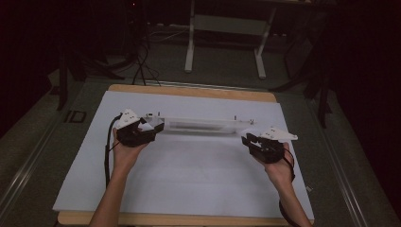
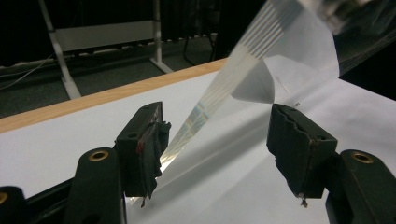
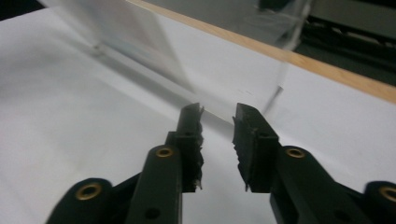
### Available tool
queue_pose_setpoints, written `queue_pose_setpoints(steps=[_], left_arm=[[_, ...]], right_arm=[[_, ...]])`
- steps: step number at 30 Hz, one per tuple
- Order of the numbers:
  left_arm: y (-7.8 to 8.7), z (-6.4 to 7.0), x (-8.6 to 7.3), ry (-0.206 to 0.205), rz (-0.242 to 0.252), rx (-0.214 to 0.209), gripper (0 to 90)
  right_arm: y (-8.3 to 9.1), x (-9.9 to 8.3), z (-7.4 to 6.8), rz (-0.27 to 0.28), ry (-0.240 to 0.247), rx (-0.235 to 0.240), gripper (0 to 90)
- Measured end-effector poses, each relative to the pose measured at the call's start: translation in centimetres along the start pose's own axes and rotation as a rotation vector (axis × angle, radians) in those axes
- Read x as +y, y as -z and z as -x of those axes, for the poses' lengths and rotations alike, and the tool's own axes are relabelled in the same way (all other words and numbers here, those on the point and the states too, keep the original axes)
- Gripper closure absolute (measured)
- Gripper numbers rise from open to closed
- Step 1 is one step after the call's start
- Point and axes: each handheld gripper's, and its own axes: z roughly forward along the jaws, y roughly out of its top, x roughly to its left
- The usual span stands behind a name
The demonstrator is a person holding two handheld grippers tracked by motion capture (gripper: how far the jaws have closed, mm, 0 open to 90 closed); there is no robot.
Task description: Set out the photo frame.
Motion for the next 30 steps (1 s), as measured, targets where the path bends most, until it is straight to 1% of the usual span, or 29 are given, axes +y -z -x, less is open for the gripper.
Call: queue_pose_setpoints(steps=[1, 2, 3, 4, 5, 6, 7, 8, 9, 10, 12, 13, 14, 15, 16, 18, 20, 21, 22, 25, 29, 30], left_arm=[[0.0, 0.0, 0.1, 0.001, 0.001, 0.001, 37.1], [-0.1, -0.1, 0.1, 0.007, 0.005, 0.003, 37.1], [-0.2, -0.1, 0.2, 0.011, 0.006, 0.005, 37.1], [-0.3, -0.2, 0.2, 0.01, 0.007, 0.007, 37.1], [-0.3, -0.2, 0.3, 0.013, 0.007, 0.008, 37.1], [-0.3, -0.2, 0.3, 0.014, 0.006, 0.009, 37.1], [-0.4, -0.3, 0.4, 0.017, 0.008, 0.01, 37.1], [-0.4, -0.3, 0.4, 0.02, 0.007, 0.009, 37.0], [-0.4, -0.3, 0.4, 0.02, 0.007, 0.009, 37.0], [-0.5, -0.4, 0.5, 0.025, 0.008, 0.01, 37.0], [-0.6, -0.4, 0.6, 0.029, 0.01, 0.009, 37.0], [-0.6, -0.5, 0.6, 0.031, 0.008, 0.009, 36.9], [-0.7, -0.6, 0.8, 0.033, 0.003, 0.007, 36.9], [-0.7, -0.6, 0.8, 0.033, 0.003, 0.007, 36.9], [-0.7, -0.6, 0.8, 0.036, 0.003, 0.009, 36.9], [-0.8, -0.7, 0.8, 0.037, 0.003, 0.008, 36.9], [-0.8, -0.8, 0.8, 0.041, 0.005, 0.004, 36.8], [-0.8, -0.8, 0.8, 0.041, 0.005, 0.004, 36.9], [-0.9, -0.9, 0.8, 0.046, 0.008, -0.001, 36.9], [-0.9, -0.9, 0.9, 0.05, 0.009, 0.0, 36.9], [-1.2, -1.2, 1.0, 0.057, 0.02, -0.001, 37.0], [-1.3, -1.3, 0.9, 0.063, 0.029, -0.005, 36.9]], right_arm=[[0.0, 0.0, 0.0, 0.0, 0.0, 0.0, 70.3], [-0.5, -0.1, 0.6, -0.009, -0.022, -0.013, 67.4], [-0.5, -0.1, 0.6, -0.009, -0.022, -0.013, 67.4], [-0.9, -0.1, 1.2, -0.006, -0.041, -0.017, 62.0], [-0.9, -0.1, 1.2, -0.006, -0.041, -0.017, 62.0], [-1.3, 0.0, 1.7, -0.002, -0.052, -0.011, 57.7], [-1.3, 0.0, 1.7, -0.002, -0.052, -0.011, 57.7], [-2.0, 0.1, 2.2, 0.003, -0.051, 0.001, 52.6], [-2.0, 0.1, 2.2, 0.003, -0.051, 0.001, 52.6], [-2.6, 0.2, 2.7, 0.013, -0.043, 0.009, 50.5], [-2.8, 0.3, 2.9, 0.013, -0.04, 0.013, 49.7], [-3.3, 0.4, 3.1, 0.019, -0.037, 0.024, 49.2], [-4.0, 0.5, 3.4, 0.029, -0.018, 0.042, 49.3], [-4.0, 0.5, 3.4, 0.029, -0.018, 0.042, 49.3], [-4.7, 0.6, 3.7, 0.032, 0.007, 0.045, 49.1], [-4.9, 0.6, 3.8, 0.034, 0.007, 0.049, 48.9], [-5.5, 0.6, 4.2, 0.054, 0.009, 0.077, 48.5], [-5.5, 0.6, 4.2, 0.054, 0.009, 0.077, 48.5], [-5.7, 0.5, 4.3, 0.066, 0.017, 0.092, 48.3], [-6.0, 0.5, 4.4, 0.07, 0.023, 0.101, 48.4], [-6.4, 0.6, 4.5, 0.077, 0.006, 0.109, 50.4], [-6.4, 0.6, 4.6, 0.078, -0.004, 0.112, 50.6]])
